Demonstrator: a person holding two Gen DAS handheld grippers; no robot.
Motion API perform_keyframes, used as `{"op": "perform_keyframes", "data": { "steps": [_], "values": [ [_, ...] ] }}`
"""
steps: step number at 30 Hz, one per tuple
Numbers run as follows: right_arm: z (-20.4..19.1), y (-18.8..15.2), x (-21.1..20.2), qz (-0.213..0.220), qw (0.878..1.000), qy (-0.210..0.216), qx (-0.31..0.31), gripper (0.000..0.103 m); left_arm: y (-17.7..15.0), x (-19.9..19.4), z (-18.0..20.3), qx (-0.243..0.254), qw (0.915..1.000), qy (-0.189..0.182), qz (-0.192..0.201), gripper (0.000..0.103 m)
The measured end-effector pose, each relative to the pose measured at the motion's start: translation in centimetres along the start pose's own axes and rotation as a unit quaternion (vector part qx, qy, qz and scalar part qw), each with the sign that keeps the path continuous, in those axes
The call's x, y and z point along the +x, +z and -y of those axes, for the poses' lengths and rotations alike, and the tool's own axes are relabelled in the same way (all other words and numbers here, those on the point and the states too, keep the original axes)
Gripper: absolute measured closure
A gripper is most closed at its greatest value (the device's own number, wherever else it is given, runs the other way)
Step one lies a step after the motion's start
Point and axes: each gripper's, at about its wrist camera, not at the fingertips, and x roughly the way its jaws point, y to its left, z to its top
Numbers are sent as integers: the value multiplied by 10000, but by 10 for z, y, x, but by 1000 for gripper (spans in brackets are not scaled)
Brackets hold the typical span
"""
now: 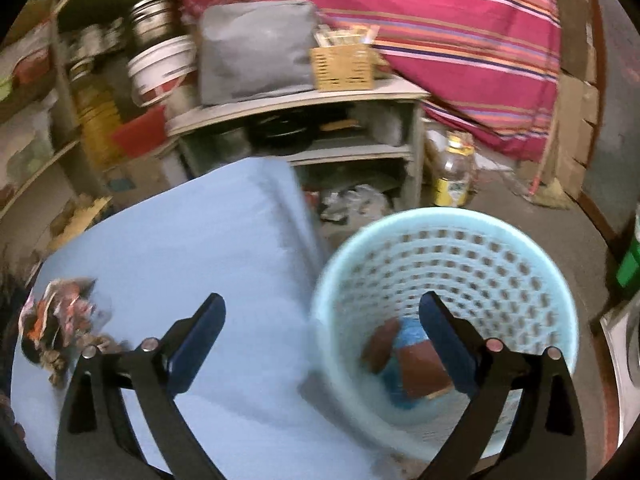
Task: Collect trash
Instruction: 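Return both tools from the basket to the trash pile on the table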
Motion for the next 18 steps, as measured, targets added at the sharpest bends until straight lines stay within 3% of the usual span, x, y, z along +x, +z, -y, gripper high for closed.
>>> {"op": "perform_keyframes", "data": {
  "steps": [10, 18],
  "values": [
    [-117, -33, 3, -136, 9924, 651, -1033, 8, -16, 16, -81, -555, 9977, 321, -233, 5],
    [-171, -53, 18, -400, 9854, 931, -1366, 8, -34, 44, -121, -917, 9928, 438, -638, 5]
  ]
}}
